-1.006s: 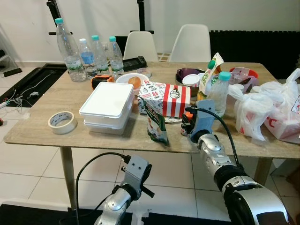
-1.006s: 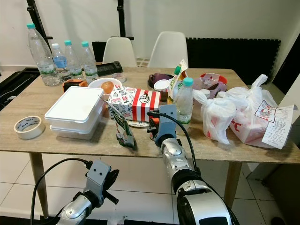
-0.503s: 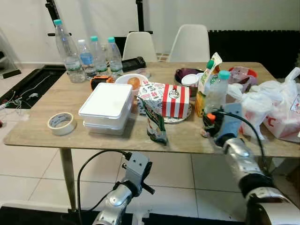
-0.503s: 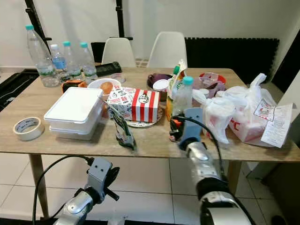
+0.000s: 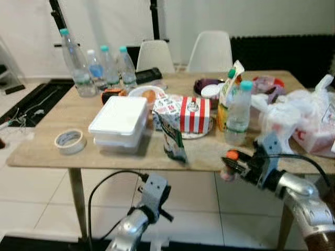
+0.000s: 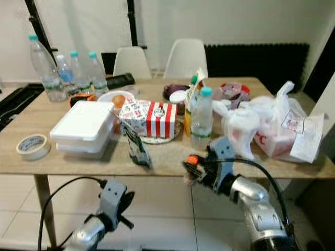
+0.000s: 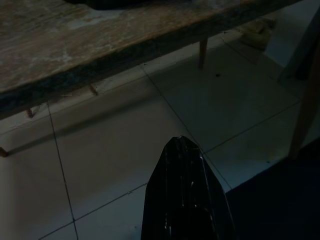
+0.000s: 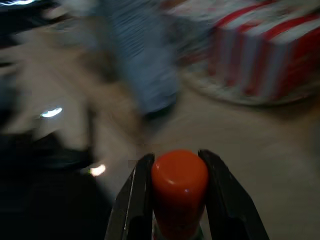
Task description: Restocking fridge
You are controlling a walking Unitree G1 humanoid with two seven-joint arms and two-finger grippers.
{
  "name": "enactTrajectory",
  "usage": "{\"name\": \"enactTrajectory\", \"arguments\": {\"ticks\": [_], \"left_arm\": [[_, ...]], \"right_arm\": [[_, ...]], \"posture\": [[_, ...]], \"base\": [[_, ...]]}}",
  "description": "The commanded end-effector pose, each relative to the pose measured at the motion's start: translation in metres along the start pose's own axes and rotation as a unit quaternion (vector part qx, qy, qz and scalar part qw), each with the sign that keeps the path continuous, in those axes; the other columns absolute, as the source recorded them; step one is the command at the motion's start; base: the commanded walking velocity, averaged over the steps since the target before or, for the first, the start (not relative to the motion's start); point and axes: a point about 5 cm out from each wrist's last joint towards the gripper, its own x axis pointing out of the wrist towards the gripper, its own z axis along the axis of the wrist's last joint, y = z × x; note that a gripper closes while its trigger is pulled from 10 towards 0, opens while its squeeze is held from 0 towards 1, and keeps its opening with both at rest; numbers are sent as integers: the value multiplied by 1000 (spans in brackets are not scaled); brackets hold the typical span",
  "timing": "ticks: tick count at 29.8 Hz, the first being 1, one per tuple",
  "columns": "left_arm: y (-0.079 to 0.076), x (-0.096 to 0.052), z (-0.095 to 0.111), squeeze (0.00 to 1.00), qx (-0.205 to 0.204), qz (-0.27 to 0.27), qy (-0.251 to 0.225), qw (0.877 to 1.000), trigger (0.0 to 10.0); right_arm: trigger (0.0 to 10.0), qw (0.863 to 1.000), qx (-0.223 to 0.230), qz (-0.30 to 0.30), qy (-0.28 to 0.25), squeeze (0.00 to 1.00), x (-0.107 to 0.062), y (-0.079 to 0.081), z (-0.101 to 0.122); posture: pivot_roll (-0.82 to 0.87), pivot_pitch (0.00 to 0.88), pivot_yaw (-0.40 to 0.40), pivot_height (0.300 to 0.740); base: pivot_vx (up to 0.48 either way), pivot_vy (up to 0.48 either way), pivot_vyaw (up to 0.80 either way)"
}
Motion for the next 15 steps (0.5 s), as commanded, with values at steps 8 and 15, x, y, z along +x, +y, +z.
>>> {"name": "enactTrajectory", "arguments": {"ticks": [8, 15], "left_arm": [[3, -10, -18, 0, -6, 11, 32, 999, 10000], [14, -15, -29, 0, 12, 59, 66, 996, 10000]], "right_arm": [[0, 992, 37, 104, 53, 0, 7, 41, -27], [0, 984, 43, 33, 168, 0, 7, 41, -81]], "posture": [[-42, 0, 37, 740], [-43, 0, 39, 740]], "base": [[0, 0, 0], [0, 0, 0]]}}
